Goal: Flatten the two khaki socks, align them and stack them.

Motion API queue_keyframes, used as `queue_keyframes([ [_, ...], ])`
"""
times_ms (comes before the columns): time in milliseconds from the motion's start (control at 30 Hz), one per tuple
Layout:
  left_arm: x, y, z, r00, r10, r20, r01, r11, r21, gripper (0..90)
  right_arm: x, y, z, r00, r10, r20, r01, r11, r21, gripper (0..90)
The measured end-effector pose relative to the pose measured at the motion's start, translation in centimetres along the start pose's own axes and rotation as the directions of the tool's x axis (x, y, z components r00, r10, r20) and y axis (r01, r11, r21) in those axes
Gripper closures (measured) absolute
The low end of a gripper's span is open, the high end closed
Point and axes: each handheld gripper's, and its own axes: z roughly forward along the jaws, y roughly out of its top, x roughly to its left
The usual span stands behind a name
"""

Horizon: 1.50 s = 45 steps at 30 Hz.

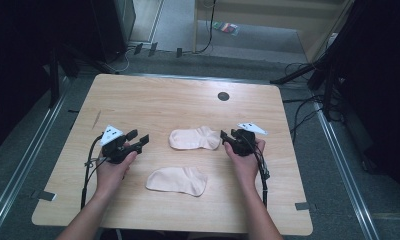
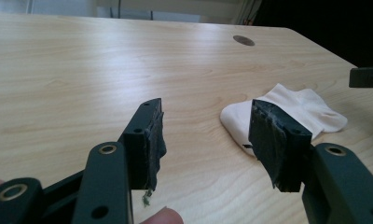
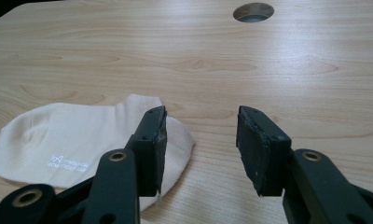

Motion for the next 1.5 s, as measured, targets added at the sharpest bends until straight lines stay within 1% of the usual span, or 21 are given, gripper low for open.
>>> queue_keyframes([
  [133,-0.5,0.5,2.3,0.9996,0.019,0.021,-0.021,0.9977,0.064,46.2,0.1,0.0,0.2,0.9999,-0.011,0.001,0.011,1.000,0.010,54.0],
  [167,-1.1,0.7,3.6,0.9980,0.043,0.046,-0.047,0.9934,0.104,47.0,0.2,-0.1,0.4,0.9999,-0.013,0.004,0.013,1.000,0.011,54.4],
  [200,-1.1,0.7,3.6,0.9980,0.043,0.046,-0.047,0.9934,0.104,47.0,0.2,-0.1,0.4,0.9999,-0.013,0.004,0.013,1.000,0.011,54.4],
  [267,-1.7,0.8,4.7,0.9946,0.086,0.058,-0.094,0.9850,0.145,47.7,0.2,-0.1,0.6,0.9998,-0.016,0.008,0.015,1.000,0.017,54.7],
  [333,-2.3,0.8,5.7,0.9922,0.091,0.085,-0.105,0.9792,0.174,50.3,0.3,-0.2,0.9,0.9997,-0.024,0.006,0.024,0.999,0.022,55.1],
  [367,-2.8,0.8,6.5,0.9909,0.103,0.087,-0.119,0.9719,0.203,50.7,0.3,-0.2,1.0,0.9995,-0.030,0.007,0.030,0.999,0.022,55.2],
  [600,-3.3,0.9,8.0,0.9959,0.060,0.068,-0.074,0.9699,0.232,56.1,0.6,0.0,2.1,0.9984,-0.052,-0.022,0.054,0.996,0.065,55.1],
  [700,-3.6,0.9,8.6,0.9962,0.082,0.027,-0.087,0.9613,0.262,62.5,1.0,0.0,3.0,0.9980,-0.059,-0.024,0.061,0.995,0.080,55.2],
  [800,-3.6,0.9,8.9,0.9970,0.074,0.023,-0.077,0.9604,0.268,67.7,1.1,-0.1,3.7,0.9984,-0.055,-0.015,0.056,0.994,0.094,56.5],
  [867,-3.8,0.8,9.0,0.9964,0.076,0.038,-0.084,0.9563,0.280,69.7,1.2,-0.2,3.8,0.9984,-0.053,-0.017,0.055,0.994,0.098,56.7],
  [900,-4.0,0.6,9.1,0.9943,0.096,0.047,-0.106,0.9489,0.297,70.5,1.4,-0.4,4.0,0.9978,-0.063,-0.017,0.065,0.991,0.114,58.1],
  [933,-4.0,0.6,9.1,0.9943,0.096,0.047,-0.106,0.9489,0.297,72.5,1.4,-0.4,4.0,0.9978,-0.063,-0.017,0.065,0.991,0.114,58.1],
  [967,-4.1,0.4,9.1,0.9921,0.115,0.049,-0.125,0.9404,0.316,74.3,1.6,-0.6,4.2,0.9961,-0.088,-0.009,0.088,0.988,0.128,60.2],
  [1000,-4.1,0.4,9.1,0.9921,0.115,0.049,-0.125,0.9404,0.316,75.5,1.6,-0.6,4.2,0.9961,-0.088,-0.009,0.088,0.988,0.128,60.2],
  [1033,-4.0,0.3,9.2,0.9927,0.111,0.047,-0.120,0.9383,0.324,77.3,1.8,-0.8,4.2,0.9954,-0.096,-0.003,0.096,0.987,0.130,66.1],
  [1167,-3.8,0.4,9.0,0.9944,0.094,0.048,-0.104,0.9386,0.329,85.2,1.9,-0.8,4.0,0.9953,-0.096,-0.009,0.096,0.985,0.147,80.1],
  [1233,-3.7,0.6,8.6,0.9923,0.115,0.044,-0.123,0.9343,0.334,88.7,2.1,-0.8,3.7,0.9933,-0.116,-0.009,0.116,0.980,0.162,85.8],
  [1267,-3.7,0.6,8.6,0.9923,0.115,0.044,-0.123,0.9343,0.334,88.9,2.2,-0.7,3.6,0.9947,-0.101,-0.022,0.103,0.981,0.161,86.1],
  [1300,-3.5,0.6,8.2,0.9931,0.113,0.031,-0.117,0.9407,0.318,89.0,2.1,-0.6,3.5,0.9952,-0.093,-0.030,0.097,0.982,0.162,86.5],
  [1400,-3.2,0.7,7.7,0.9935,0.108,0.037,-0.114,0.9440,0.310,89.4,2.1,-0.5,3.0,0.9956,-0.085,-0.039,0.090,0.983,0.157,86.7],
  [1500,-2.5,0.9,6.2,0.9960,0.081,0.039,-0.088,0.9594,0.268,89.8,2.1,0.1,1.8,0.9946,-0.083,-0.062,0.091,0.988,0.127,87.1],
])
